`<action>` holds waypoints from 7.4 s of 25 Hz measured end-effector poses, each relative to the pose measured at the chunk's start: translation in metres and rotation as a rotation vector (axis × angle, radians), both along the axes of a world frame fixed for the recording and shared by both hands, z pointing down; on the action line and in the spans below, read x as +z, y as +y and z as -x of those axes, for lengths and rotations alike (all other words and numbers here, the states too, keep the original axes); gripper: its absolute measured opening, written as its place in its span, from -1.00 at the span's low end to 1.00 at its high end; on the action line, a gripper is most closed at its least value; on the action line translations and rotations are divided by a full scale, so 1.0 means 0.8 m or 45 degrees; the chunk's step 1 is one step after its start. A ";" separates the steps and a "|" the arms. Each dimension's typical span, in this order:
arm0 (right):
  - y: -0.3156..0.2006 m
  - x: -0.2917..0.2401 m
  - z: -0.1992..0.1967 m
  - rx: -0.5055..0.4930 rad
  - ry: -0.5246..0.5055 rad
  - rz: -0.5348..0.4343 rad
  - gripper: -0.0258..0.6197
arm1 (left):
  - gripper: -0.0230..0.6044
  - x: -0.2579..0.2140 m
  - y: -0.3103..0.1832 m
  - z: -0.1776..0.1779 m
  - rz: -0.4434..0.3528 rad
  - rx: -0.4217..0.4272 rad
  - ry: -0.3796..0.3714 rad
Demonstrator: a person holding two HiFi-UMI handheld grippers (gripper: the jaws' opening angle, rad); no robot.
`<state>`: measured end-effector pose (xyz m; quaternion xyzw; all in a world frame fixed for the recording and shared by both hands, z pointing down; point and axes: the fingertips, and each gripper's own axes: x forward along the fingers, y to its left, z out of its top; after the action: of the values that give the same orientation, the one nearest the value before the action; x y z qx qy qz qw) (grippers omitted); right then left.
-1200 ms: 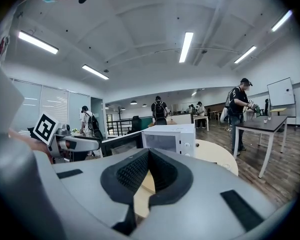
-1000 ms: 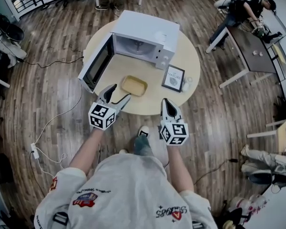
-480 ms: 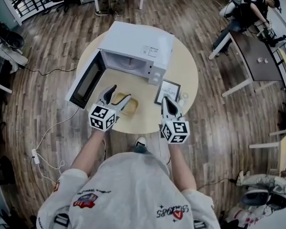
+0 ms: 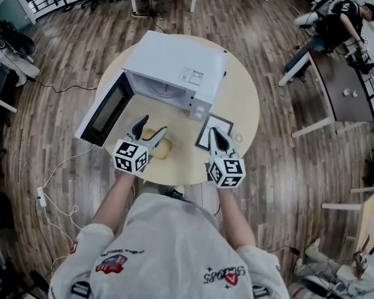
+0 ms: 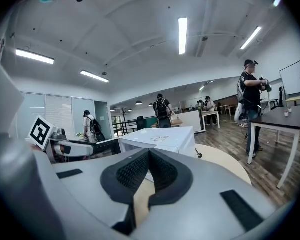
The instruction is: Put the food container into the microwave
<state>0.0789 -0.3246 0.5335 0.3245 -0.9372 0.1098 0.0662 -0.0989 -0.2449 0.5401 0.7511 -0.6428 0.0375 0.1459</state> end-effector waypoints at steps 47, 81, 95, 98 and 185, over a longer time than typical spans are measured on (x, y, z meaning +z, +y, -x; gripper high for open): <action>-0.017 0.042 -0.057 0.113 0.033 0.083 -0.94 | -0.32 0.330 0.020 -0.102 0.987 0.303 -0.103; -0.012 0.044 -0.034 0.071 -0.035 0.137 -0.94 | -0.87 0.264 0.029 -0.036 0.828 0.227 -0.315; -0.002 0.032 0.021 -0.072 -0.063 0.145 -0.94 | -0.88 0.110 0.029 0.021 0.446 -0.011 -0.114; 0.002 0.025 0.031 -0.100 -0.073 0.143 -0.94 | -0.88 0.074 0.034 0.038 0.374 -0.067 -0.092; 0.036 0.031 -0.040 0.756 -0.053 0.158 -0.94 | -0.88 0.232 -0.145 0.115 0.540 0.979 -1.107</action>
<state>0.1107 -0.2960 0.5586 0.5773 -0.7940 0.1880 0.0316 -0.1907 -0.3607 0.7255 0.7996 -0.3052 0.5172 -0.0072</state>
